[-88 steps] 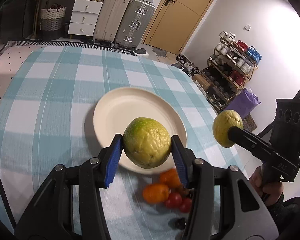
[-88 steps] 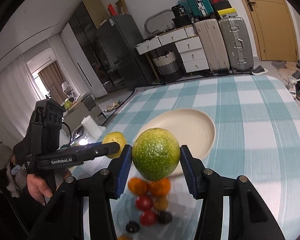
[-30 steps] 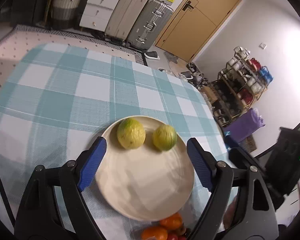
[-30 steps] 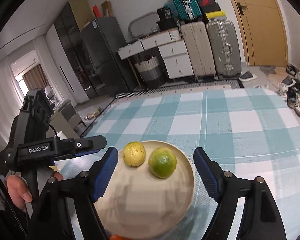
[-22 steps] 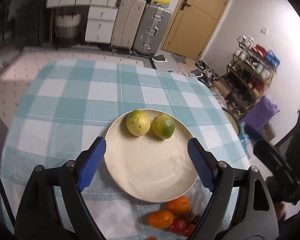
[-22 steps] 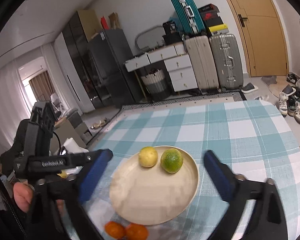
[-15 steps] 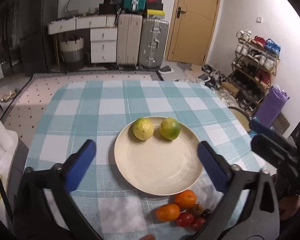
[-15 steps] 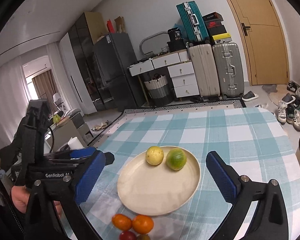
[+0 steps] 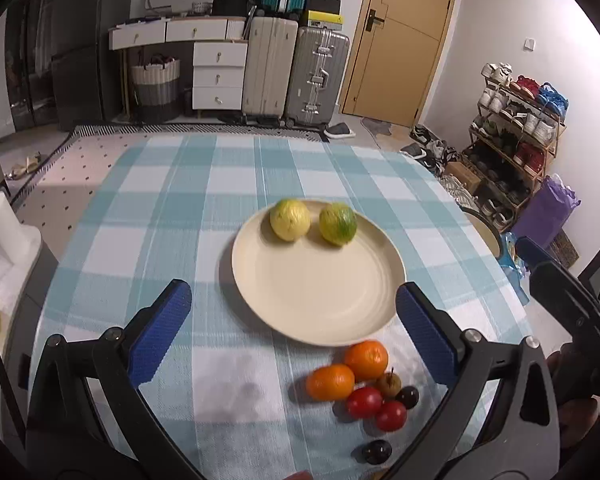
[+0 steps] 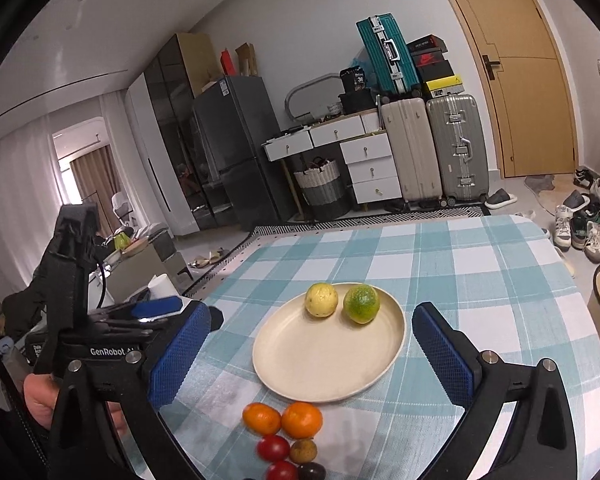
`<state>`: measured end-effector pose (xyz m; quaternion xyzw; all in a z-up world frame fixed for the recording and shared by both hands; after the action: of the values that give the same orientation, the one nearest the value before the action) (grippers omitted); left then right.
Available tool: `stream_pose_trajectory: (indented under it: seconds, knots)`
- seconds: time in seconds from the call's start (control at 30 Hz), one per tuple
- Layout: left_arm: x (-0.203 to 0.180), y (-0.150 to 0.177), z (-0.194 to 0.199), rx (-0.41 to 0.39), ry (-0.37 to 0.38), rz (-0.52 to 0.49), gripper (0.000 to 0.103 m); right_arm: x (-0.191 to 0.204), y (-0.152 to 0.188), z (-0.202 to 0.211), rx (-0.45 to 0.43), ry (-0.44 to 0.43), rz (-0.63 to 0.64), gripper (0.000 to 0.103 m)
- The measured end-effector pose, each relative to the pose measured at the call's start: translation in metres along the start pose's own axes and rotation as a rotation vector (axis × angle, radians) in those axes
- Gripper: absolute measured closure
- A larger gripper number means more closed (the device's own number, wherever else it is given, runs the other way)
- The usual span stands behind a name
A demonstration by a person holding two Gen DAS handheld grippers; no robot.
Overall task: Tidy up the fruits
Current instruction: 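Withdraw both open grippers from the plate toward the remaining fruits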
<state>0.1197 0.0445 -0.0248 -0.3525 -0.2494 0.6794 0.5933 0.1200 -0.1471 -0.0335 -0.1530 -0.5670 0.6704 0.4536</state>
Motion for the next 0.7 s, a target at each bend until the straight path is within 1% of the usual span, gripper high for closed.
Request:
stream_pose_trajectory:
  seconds: [0.1, 0.2, 0.43, 0.57, 0.7]
  knots:
    - [0.001, 0.011, -0.005, 0.021, 0.005, 0.015, 0.001, 0.002, 0.006, 0.004, 0.002, 0.000, 0.002, 0.000]
    - [0.000, 0.023, -0.011, 0.056, 0.011, 0.007, 0.001, 0.005, 0.013, 0.005, 0.013, -0.004, 0.000, 0.000]
    - [0.004, 0.041, -0.021, 0.094, 0.023, 0.018, 0.001, 0.008, 0.032, 0.003, 0.056, 0.007, 0.007, 0.000]
    - [0.007, 0.048, -0.027, 0.117, 0.035, 0.029, 0.001, 0.006, 0.044, -0.002, 0.103, 0.021, 0.007, 0.000]
    - [0.010, 0.057, -0.037, 0.158, 0.050, 0.030, 0.001, 0.004, 0.051, -0.003, 0.116, 0.025, -0.004, 0.000]
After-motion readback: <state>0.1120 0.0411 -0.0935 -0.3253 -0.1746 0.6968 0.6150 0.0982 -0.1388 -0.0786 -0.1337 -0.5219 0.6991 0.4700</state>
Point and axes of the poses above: each gripper's, at about its wrist camera, not at the fingertips, and z roughly against the way its jaws point, x to its left, y to its underside, the point moved 3 cm from there along -z, roughly the way its jaws point, and after that the axes turned 3 degrees about -x, right-handed, at the moved point
